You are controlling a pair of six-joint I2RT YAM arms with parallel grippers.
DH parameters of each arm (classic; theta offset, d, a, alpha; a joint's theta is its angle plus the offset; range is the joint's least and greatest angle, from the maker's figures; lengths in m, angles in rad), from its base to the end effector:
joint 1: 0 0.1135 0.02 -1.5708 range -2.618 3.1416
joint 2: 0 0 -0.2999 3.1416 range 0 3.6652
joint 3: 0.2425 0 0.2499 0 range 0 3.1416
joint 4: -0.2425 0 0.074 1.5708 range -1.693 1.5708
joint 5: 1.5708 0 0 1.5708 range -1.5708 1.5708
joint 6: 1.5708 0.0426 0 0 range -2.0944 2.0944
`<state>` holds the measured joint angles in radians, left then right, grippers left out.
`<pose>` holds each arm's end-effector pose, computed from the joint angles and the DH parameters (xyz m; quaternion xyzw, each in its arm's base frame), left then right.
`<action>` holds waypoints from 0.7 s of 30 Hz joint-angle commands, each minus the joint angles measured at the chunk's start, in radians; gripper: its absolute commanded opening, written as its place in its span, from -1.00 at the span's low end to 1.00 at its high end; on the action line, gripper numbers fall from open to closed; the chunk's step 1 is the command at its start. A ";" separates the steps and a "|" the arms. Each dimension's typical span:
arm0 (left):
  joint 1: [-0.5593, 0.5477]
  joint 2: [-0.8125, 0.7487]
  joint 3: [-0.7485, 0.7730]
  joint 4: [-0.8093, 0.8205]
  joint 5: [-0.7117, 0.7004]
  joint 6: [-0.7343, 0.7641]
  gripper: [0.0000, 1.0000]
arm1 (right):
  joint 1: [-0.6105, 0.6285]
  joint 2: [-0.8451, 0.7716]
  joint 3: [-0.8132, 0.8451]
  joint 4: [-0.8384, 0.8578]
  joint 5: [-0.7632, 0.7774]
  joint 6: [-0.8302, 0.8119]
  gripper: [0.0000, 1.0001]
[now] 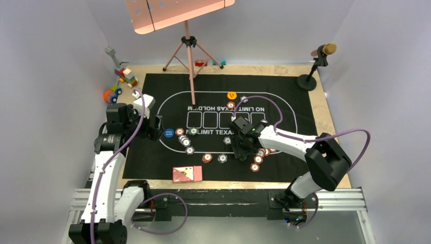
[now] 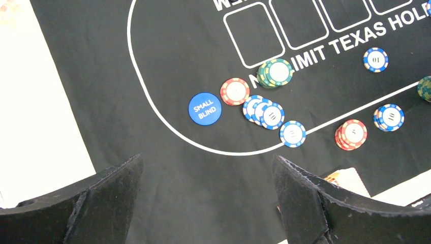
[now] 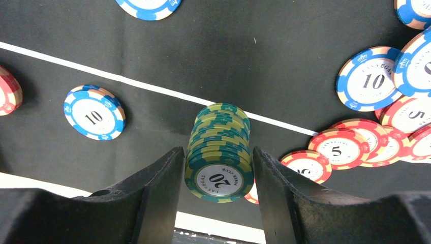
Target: Distribute texas hold em gaming equipment
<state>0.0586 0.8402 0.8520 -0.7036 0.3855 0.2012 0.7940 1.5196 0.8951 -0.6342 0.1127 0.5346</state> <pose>0.1498 -0.0073 0.3273 0.1446 0.8801 -0.1178 0.4365 0.1943 0.1908 0.2091 -0.1189 0.9791 0.0519 0.1565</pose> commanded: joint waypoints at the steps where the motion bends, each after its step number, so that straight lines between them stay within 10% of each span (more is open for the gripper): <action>1: 0.003 -0.007 -0.013 0.030 -0.001 0.001 0.99 | -0.005 -0.020 0.009 0.009 0.011 0.002 0.10; 21: 0.003 -0.009 -0.013 0.029 0.000 0.002 0.99 | -0.062 -0.101 0.134 -0.084 0.028 -0.040 -0.45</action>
<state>0.0586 0.8402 0.8520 -0.7040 0.3855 0.2012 0.7689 1.4799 0.9340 -0.6827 0.1135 0.5266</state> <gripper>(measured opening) 0.995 0.464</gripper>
